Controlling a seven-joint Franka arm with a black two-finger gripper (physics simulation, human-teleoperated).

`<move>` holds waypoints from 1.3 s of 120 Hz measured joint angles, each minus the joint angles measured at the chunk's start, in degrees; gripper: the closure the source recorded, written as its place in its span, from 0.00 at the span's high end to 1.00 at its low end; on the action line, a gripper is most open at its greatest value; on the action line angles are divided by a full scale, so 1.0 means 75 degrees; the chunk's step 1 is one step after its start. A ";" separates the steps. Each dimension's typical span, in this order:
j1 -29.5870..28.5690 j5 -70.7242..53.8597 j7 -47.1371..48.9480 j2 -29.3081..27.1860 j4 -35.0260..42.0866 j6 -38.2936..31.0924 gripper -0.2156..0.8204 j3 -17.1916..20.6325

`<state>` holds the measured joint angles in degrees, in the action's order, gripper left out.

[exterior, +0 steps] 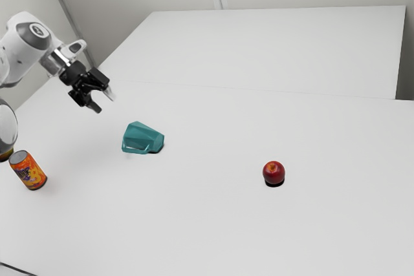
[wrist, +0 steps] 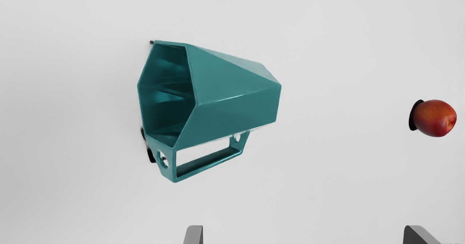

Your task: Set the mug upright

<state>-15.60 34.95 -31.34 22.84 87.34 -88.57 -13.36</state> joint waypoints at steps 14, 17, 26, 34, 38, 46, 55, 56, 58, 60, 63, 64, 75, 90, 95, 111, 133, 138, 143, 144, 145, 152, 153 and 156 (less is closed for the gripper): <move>-0.0122 0.0480 -0.0577 0.0442 -0.0013 -0.0017 0.79 0.0000; -0.0136 0.0590 -0.0691 0.0560 -0.0014 -0.0021 0.79 -0.0001; -0.0153 0.0921 -0.1008 0.0886 -0.0030 -0.0033 0.79 0.0000; -0.0192 0.1258 -0.1280 0.1170 -0.0046 -0.0044 0.79 0.0000; -0.0215 0.1438 -0.1414 0.1310 -0.0049 -0.0049 0.79 0.0000; -0.0233 0.1749 -0.1667 0.1514 -0.0049 -0.0055 0.79 0.0000; -0.0239 0.2013 -0.1927 0.1593 -0.0013 -0.0075 0.79 0.0003; -0.0239 0.2036 -0.1954 0.1598 -0.0009 -0.0077 0.79 0.0004; -0.0239 0.2078 -0.2007 0.1605 0.0000 -0.0079 0.79 0.0006; -0.0240 0.2115 -0.2058 0.1609 0.0008 -0.0079 0.79 0.0009; -0.0240 0.2162 -0.2132 0.1615 0.0016 -0.0076 0.79 0.0019; -0.0240 0.2175 -0.2156 0.1617 0.0018 -0.0074 0.79 0.0023; -0.0240 0.2363 -0.2400 0.1622 0.0277 -0.0017 0.79 0.0052; -0.0249 0.2686 -0.2681 0.1612 0.0542 0.0109 0.71 0.0053; -0.0257 0.2737 -0.2763 0.1593 0.0535 0.0149 0.60 0.0049; -0.0284 0.2828 -0.2988 0.1539 0.0493 0.0236 0.30 0.0019; -0.0292 0.2883 -0.3209 0.1530 0.0498 0.0287 0.12 0.0012; -0.0292 0.2885 -0.3250 0.1505 0.0503 0.0292 0.10 0.0012; -0.0295 0.2885 -0.3287 0.1445 0.0523 0.0295 0.09 0.0015; -0.0294 0.2885 -0.3295 0.1429 0.0528 0.0296 0.09 0.0014; -0.0293 0.2885 -0.3301 0.1413 0.0532 0.0296 0.08 0.0014; -0.0289 0.2881 -0.3347 0.1267 0.0576 0.0299 0.07 0.0012; -0.0288 0.2880 -0.3353 0.1245 0.0588 0.0299 0.07 0.0012; -0.0288 0.2877 -0.3370 0.1177 0.0630 0.0301 0.06 0.0012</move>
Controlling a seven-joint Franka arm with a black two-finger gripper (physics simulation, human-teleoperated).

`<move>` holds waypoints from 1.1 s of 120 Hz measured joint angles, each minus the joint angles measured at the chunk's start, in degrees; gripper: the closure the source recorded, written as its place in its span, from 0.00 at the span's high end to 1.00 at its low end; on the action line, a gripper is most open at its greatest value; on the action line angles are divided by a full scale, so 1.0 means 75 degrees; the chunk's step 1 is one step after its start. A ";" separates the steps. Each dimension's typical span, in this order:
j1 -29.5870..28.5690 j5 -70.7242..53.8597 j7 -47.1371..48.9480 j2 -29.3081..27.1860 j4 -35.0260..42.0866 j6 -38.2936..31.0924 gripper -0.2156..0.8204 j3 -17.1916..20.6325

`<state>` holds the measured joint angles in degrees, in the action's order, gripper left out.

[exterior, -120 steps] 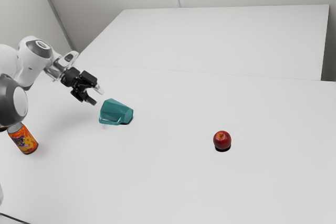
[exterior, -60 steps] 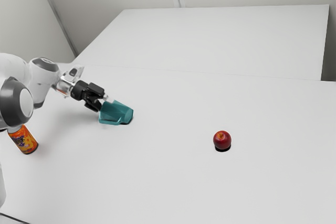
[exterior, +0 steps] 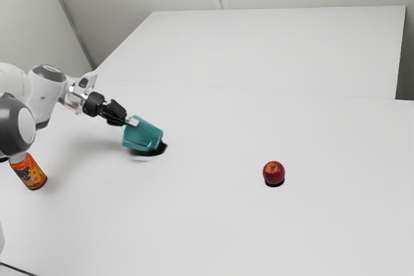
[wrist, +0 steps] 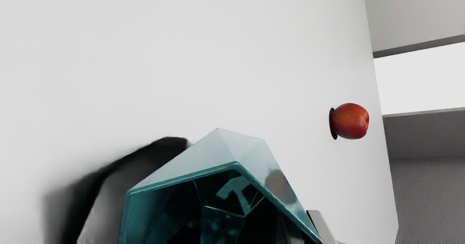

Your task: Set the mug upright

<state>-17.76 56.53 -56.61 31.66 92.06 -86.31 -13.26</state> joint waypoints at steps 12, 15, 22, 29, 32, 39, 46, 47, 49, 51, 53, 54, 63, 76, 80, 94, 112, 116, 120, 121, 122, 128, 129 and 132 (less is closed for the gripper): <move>0.0021 -0.0036 -0.0043 -0.0558 0.0343 -0.0010 0.05 0.0002; 0.0045 -0.0078 -0.0034 -0.0747 0.0442 -0.0020 0.05 0.0004; 0.0143 -0.0304 0.0032 -0.1166 0.0558 -0.0078 0.06 0.0020; 0.0390 -0.0804 0.0201 -0.1593 0.0580 -0.0210 0.06 0.0070; 0.0510 -0.1070 0.0296 -0.1753 0.0575 -0.0284 0.06 0.0107; 0.0775 -0.1720 0.0538 -0.2047 0.0566 -0.0482 0.05 0.0162; 0.1054 -0.2424 0.0821 -0.2309 0.0562 -0.0686 0.05 0.0226; 0.1094 -0.2524 0.0864 -0.2342 0.0562 -0.0716 0.05 0.0234; 0.1163 -0.2717 0.0949 -0.2399 0.0561 -0.0775 0.04 0.0256; 0.1215 -0.2910 0.1034 -0.2440 0.0557 -0.0837 0.04 0.0294; 0.1255 -0.3092 0.1119 -0.2473 0.0558 -0.0899 0.04 0.0336; 0.1266 -0.3192 0.1163 -0.2487 0.0557 -0.0931 0.04 0.0368; 0.1321 -0.4082 0.1571 -0.2600 0.0553 -0.1247 0.04 0.0735; 0.1357 -0.5198 0.2130 -0.2645 0.0582 -0.1779 0.04 0.1267; 0.1355 -0.5521 0.2306 -0.2646 0.0605 -0.1919 0.04 0.1409; 0.1351 -0.6328 0.2858 -0.2995 0.1369 -0.2585 0.05 0.1717; 0.1362 -0.7189 0.3516 -0.3203 0.2200 -0.3498 0.04 0.2036; 0.1366 -0.7326 0.3645 -0.3217 0.2355 -0.3695 0.04 0.2070; 0.1368 -0.7431 0.3767 -0.3220 0.2491 -0.3882 0.04 0.2088; 0.1368 -0.7455 0.3797 -0.3221 0.2520 -0.3925 0.04 0.2091; 0.1366 -0.7478 0.3826 -0.3221 0.2546 -0.3969 0.04 0.2095; 0.1344 -0.7616 0.3993 -0.3201 0.2660 -0.4196 0.04 0.2144; 0.1344 -0.7637 0.4020 -0.3197 0.2675 -0.4229 0.04 0.2151; 0.1343 -0.7694 0.4097 -0.3184 0.2718 -0.4319 0.04 0.2173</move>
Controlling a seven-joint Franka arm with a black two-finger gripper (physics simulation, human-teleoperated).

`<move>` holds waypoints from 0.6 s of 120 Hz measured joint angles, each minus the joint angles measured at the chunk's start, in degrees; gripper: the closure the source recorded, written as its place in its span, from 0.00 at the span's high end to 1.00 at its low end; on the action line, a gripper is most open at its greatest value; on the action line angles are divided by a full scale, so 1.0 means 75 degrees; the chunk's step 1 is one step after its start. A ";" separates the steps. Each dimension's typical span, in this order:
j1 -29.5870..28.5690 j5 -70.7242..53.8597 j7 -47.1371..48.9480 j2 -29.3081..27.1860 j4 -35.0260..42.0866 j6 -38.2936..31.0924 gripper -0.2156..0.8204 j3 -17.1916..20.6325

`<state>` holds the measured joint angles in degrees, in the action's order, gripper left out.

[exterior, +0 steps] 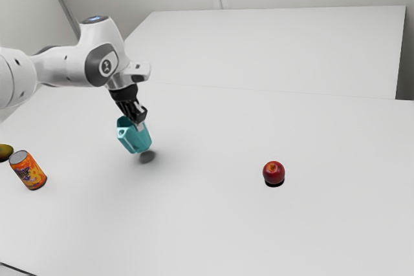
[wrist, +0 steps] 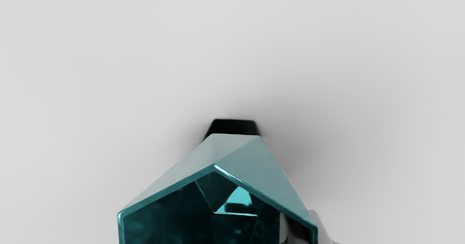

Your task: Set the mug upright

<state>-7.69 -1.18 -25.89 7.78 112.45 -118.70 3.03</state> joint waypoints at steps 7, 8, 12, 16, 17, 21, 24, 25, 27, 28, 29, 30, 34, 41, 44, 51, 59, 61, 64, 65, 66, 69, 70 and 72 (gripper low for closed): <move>-0.0001 -0.0122 0.0168 0.0034 0.0117 -0.0174 0.04 0.0069; 0.0001 -0.0136 0.0191 0.0046 0.0130 -0.0195 0.04 0.0077; 0.0011 -0.0187 0.0279 0.0103 0.0167 -0.0272 0.04 0.0098; 0.0015 -0.0226 0.0363 0.0163 0.0187 -0.0337 0.04 0.0110; 0.0015 -0.0234 0.0383 0.0176 0.0190 -0.0352 0.04 0.0112; 0.0012 -0.0263 0.0462 0.0223 0.0199 -0.0405 0.04 0.0117; 0.0010 -0.0280 0.0518 0.0257 0.0203 -0.0440 0.04 0.0119; 0.0009 -0.0285 0.0537 0.0267 0.0204 -0.0451 0.04 0.0120; 0.0008 -0.0294 0.0572 0.0291 0.0205 -0.0471 0.04 0.0121; 0.0008 -0.0298 0.0590 0.0301 0.0206 -0.0480 0.04 0.0121; 0.0007 -0.0302 0.0607 0.0310 0.0205 -0.0490 0.04 0.0121; 0.0007 -0.0305 0.0624 0.0319 0.0206 -0.0499 0.04 0.0122; 0.0006 -0.0317 0.0690 0.0354 0.0207 -0.0532 0.04 0.0123; 0.0005 -0.0329 0.0795 0.0435 0.0208 -0.0585 0.06 0.0123; 0.0005 -0.0332 0.0837 0.0483 0.0204 -0.0607 0.07 0.0123; 0.0005 -0.0334 0.0926 0.0565 0.0200 -0.0653 0.09 0.0123; 0.0005 -0.0334 0.1017 0.0604 0.0198 -0.0694 0.17 0.0123; 0.0005 -0.0335 0.1038 0.0608 0.0198 -0.0703 0.21 0.0123; 0.0005 -0.0333 0.1069 0.0608 0.0198 -0.0715 0.27 0.0123; 0.0005 -0.0332 0.1079 0.0608 0.0197 -0.0719 0.28 0.0123; 0.0005 -0.0331 0.1088 0.0608 0.0197 -0.0722 0.30 0.0123; 0.0005 -0.0331 0.1117 0.0604 0.0197 -0.0731 0.36 0.0123; 0.0005 -0.0330 0.1126 0.0601 0.0197 -0.0734 0.37 0.0123; 0.0005 -0.0330 0.1144 0.0593 0.0194 -0.0738 0.40 0.0123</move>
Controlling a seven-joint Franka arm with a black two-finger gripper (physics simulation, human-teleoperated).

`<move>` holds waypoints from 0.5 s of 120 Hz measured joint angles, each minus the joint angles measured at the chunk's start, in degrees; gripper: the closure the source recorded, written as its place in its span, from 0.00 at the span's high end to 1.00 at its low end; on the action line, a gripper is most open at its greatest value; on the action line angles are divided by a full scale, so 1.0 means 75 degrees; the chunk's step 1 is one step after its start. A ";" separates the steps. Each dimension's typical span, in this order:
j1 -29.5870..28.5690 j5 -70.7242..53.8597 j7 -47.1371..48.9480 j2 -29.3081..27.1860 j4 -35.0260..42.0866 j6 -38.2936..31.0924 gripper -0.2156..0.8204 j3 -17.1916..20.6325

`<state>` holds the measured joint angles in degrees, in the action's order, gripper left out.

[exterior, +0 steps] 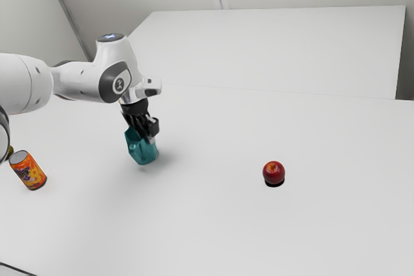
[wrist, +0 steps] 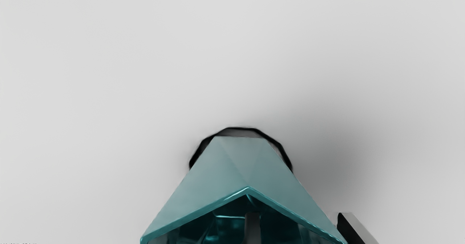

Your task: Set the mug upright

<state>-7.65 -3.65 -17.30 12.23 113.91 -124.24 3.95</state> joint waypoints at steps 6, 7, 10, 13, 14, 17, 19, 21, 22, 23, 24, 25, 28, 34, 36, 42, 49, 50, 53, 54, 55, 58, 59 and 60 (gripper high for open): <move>0.0000 0.0002 0.0051 -0.0035 -0.0005 -0.0008 0.49 0.0000; 0.0000 0.0002 0.0059 -0.0043 -0.0006 -0.0008 0.50 0.0000; 0.0000 0.0003 0.0083 -0.0072 -0.0007 -0.0007 0.53 0.0000; 0.0000 0.0003 0.0105 -0.0111 -0.0008 -0.0002 0.56 0.0000; 0.0000 0.0004 0.0113 -0.0131 -0.0009 0.0002 0.57 0.0000; 0.0000 0.0004 0.0133 -0.0193 -0.0012 0.0012 0.59 0.0000; 0.0000 0.0004 0.0146 -0.0238 -0.0014 0.0019 0.61 0.0000; 0.0000 0.0004 0.0158 -0.0278 -0.0016 0.0026 0.62 0.0000; 0.0000 0.0007 0.0163 -0.0305 -0.0016 0.0029 0.63 0.0000; 0.0000 0.0011 0.0168 -0.0334 -0.0018 0.0032 0.63 0.0000; 0.0000 0.0014 0.0174 -0.0360 -0.0020 0.0035 0.64 0.0000; 0.0000 0.0019 0.0179 -0.0388 -0.0024 0.0040 0.65 0.0000; -0.0001 0.0039 0.0193 -0.0494 -0.0059 0.0080 0.66 0.0000; 0.0001 0.0176 0.0220 -0.0664 -0.0287 0.0262 0.69 -0.0002; 0.0002 0.0233 0.0228 -0.0696 -0.0397 0.0350 0.70 -0.0004; 0.0000 0.0387 0.0252 -0.0830 -0.0771 0.0672 0.72 -0.0005; 0.0000 0.0525 0.0279 -0.0958 -0.1250 0.1111 0.74 -0.0009; 0.0000 0.0540 0.0283 -0.0968 -0.1342 0.1186 0.74 -0.0010; 0.0000 0.0579 0.0294 -0.0996 -0.1577 0.1407 0.74 -0.0010; -0.0001 0.0591 0.0298 -0.1005 -0.1661 0.1485 0.75 -0.0011; -0.0001 0.0602 0.0302 -0.1014 -0.1733 0.1560 0.75 -0.0011; -0.0001 0.0630 0.0313 -0.1042 -0.1939 0.1780 0.75 -0.0011; -0.0002 0.0638 0.0316 -0.1054 -0.1998 0.1850 0.75 -0.0011; -0.0002 0.0646 0.0320 -0.1066 -0.2054 0.1919 0.76 -0.0011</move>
<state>-7.66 1.19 -14.90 4.24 98.50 -109.85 3.87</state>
